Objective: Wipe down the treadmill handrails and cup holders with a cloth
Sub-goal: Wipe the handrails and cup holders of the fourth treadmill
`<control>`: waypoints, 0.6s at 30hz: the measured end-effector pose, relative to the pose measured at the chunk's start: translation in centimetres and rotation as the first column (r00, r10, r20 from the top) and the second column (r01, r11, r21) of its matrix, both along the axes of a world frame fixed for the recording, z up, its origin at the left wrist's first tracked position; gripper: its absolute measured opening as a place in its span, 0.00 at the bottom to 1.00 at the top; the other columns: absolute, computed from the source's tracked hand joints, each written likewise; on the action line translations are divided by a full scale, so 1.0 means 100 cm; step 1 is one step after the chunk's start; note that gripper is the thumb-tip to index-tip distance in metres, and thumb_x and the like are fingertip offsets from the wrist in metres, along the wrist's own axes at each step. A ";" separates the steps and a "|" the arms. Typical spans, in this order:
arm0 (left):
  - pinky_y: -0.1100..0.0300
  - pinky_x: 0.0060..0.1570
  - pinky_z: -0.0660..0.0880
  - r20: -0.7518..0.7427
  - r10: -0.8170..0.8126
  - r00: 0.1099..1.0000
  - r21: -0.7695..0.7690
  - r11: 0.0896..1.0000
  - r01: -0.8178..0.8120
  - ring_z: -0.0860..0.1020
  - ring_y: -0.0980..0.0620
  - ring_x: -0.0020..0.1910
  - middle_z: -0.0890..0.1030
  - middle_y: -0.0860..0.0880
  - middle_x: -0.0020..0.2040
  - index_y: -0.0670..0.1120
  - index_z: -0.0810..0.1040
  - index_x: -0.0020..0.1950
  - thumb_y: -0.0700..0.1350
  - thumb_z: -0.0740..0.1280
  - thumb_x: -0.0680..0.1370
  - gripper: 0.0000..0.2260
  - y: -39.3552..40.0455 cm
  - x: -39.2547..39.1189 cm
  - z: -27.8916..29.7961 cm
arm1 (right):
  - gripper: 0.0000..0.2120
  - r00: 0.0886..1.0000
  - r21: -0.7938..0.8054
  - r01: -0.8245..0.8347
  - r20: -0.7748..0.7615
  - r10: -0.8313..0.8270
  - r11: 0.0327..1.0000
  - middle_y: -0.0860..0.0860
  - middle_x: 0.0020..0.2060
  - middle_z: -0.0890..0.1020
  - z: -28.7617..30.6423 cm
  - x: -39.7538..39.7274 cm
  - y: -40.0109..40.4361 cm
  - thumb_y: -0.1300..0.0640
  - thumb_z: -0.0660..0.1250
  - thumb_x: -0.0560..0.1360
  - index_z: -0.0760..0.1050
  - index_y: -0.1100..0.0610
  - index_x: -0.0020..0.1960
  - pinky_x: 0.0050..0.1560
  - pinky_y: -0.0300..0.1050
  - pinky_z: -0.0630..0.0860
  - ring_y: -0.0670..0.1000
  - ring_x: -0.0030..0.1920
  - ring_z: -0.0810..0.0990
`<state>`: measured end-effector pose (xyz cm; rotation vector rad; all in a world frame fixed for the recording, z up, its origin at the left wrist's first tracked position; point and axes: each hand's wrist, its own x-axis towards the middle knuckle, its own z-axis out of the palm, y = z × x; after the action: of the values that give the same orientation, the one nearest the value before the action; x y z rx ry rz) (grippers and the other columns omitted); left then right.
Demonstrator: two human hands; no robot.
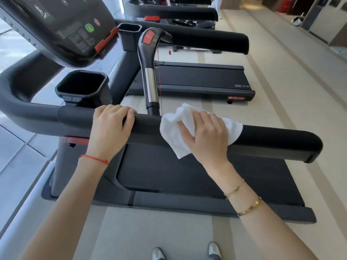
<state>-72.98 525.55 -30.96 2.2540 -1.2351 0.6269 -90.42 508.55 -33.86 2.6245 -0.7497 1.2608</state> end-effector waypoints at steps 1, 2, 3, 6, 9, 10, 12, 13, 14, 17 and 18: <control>0.54 0.58 0.65 0.004 -0.003 1.000 -0.014 1.000 0.003 0.79 0.47 0.44 0.84 0.51 0.44 0.46 0.82 0.47 0.44 0.57 0.83 0.14 0.000 0.000 -0.001 | 0.22 0.999 0.025 0.035 0.019 -0.035 0.999 0.51 0.36 0.79 0.001 -0.001 0.000 0.41 0.55 0.81 0.79 0.57 0.47 0.44 0.49 0.72 0.55 0.37 0.74; 0.54 0.58 0.65 0.002 -0.005 1.000 -0.032 0.999 0.005 0.80 0.47 0.45 0.84 0.50 0.44 0.46 0.83 0.47 0.44 0.57 0.83 0.14 0.000 0.001 -0.002 | 0.21 0.997 0.051 0.072 0.032 -0.074 0.996 0.52 0.34 0.78 0.003 0.001 0.002 0.42 0.55 0.81 0.77 0.57 0.44 0.42 0.49 0.72 0.55 0.36 0.74; 0.55 0.59 0.65 -0.002 -0.005 1.000 -0.053 0.999 0.005 0.80 0.47 0.45 0.84 0.50 0.44 0.46 0.83 0.47 0.45 0.58 0.83 0.15 -0.001 0.001 -0.003 | 0.22 0.993 0.074 0.108 0.038 -0.111 0.991 0.52 0.32 0.77 0.006 0.007 0.006 0.43 0.55 0.81 0.76 0.57 0.40 0.41 0.49 0.70 0.55 0.34 0.73; 0.55 0.57 0.64 -0.016 0.006 1.000 -0.090 0.996 -0.008 0.79 0.48 0.43 0.84 0.51 0.40 0.45 0.83 0.42 0.44 0.58 0.82 0.15 -0.003 0.000 -0.005 | 0.23 0.993 0.139 0.121 -0.030 -0.118 0.983 0.52 0.29 0.76 0.017 0.041 0.033 0.43 0.55 0.80 0.75 0.57 0.37 0.38 0.49 0.69 0.55 0.32 0.73; 0.55 0.51 0.65 -0.042 -0.004 0.999 -0.127 0.992 -0.001 0.71 0.48 0.33 0.72 0.52 0.28 0.44 0.70 0.31 0.41 0.57 0.80 0.17 -0.002 0.000 -0.004 | 0.22 0.996 0.179 0.075 -0.065 -0.064 0.981 0.53 0.30 0.77 0.021 0.072 0.062 0.42 0.56 0.79 0.76 0.57 0.38 0.37 0.50 0.68 0.56 0.32 0.72; 0.55 0.51 0.65 -0.048 -0.007 0.999 -0.132 0.991 0.001 0.69 0.48 0.32 0.68 0.52 0.27 0.45 0.67 0.30 0.41 0.57 0.80 0.17 -0.002 -0.001 -0.003 | 0.22 0.997 0.183 0.067 -0.054 -0.058 0.981 0.53 0.30 0.77 0.022 0.076 0.065 0.43 0.56 0.79 0.77 0.57 0.38 0.37 0.50 0.68 0.56 0.32 0.72; 0.55 0.52 0.65 -0.058 -0.011 0.998 -0.129 0.992 0.003 0.69 0.48 0.32 0.69 0.51 0.27 0.44 0.67 0.31 0.41 0.57 0.80 0.17 -0.001 -0.001 -0.003 | 0.21 0.999 0.168 0.023 -0.041 -0.016 0.986 0.52 0.32 0.77 0.020 0.073 0.064 0.43 0.57 0.80 0.77 0.57 0.41 0.38 0.50 0.69 0.55 0.33 0.73; 0.55 0.52 0.65 -0.058 -0.016 0.998 -0.127 0.992 0.009 0.70 0.47 0.33 0.71 0.50 0.28 0.43 0.69 0.31 0.40 0.57 0.80 0.17 0.000 0.000 -0.003 | 0.20 0.999 0.152 -0.012 -0.044 0.019 0.988 0.52 0.34 0.78 0.018 0.068 0.061 0.43 0.58 0.80 0.78 0.57 0.43 0.40 0.49 0.70 0.55 0.35 0.73; 0.54 0.53 0.66 -0.054 -0.023 0.998 -0.122 0.992 0.016 0.71 0.47 0.34 0.74 0.50 0.29 0.42 0.71 0.32 0.40 0.58 0.80 0.16 0.000 0.000 -0.004 | 0.20 0.998 0.137 -0.044 -0.047 0.051 0.990 0.52 0.36 0.79 0.016 0.061 0.056 0.42 0.58 0.80 0.78 0.57 0.46 0.42 0.49 0.71 0.54 0.36 0.74; 0.52 0.57 0.67 -0.027 -0.028 0.999 -0.090 0.996 0.025 0.77 0.46 0.39 0.82 0.49 0.37 0.43 0.81 0.40 0.40 0.58 0.81 0.15 0.002 0.002 -0.004 | 0.20 0.999 0.122 -0.034 -0.035 0.038 0.992 0.51 0.37 0.79 0.012 0.032 0.036 0.42 0.58 0.79 0.79 0.57 0.48 0.45 0.47 0.70 0.54 0.38 0.74; 0.52 0.58 0.67 -0.028 -0.030 0.999 -0.088 0.996 0.028 0.78 0.45 0.41 0.83 0.49 0.39 0.43 0.82 0.42 0.40 0.58 0.82 0.15 0.002 0.002 -0.004 | 0.20 1.000 0.131 0.005 -0.027 -0.002 0.991 0.51 0.35 0.78 0.012 0.022 0.027 0.42 0.58 0.79 0.78 0.57 0.45 0.45 0.47 0.70 0.54 0.38 0.74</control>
<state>-72.78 525.74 -31.36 2.1621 -1.2008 0.6234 -88.21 511.30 -32.67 2.7356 -0.8607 1.2119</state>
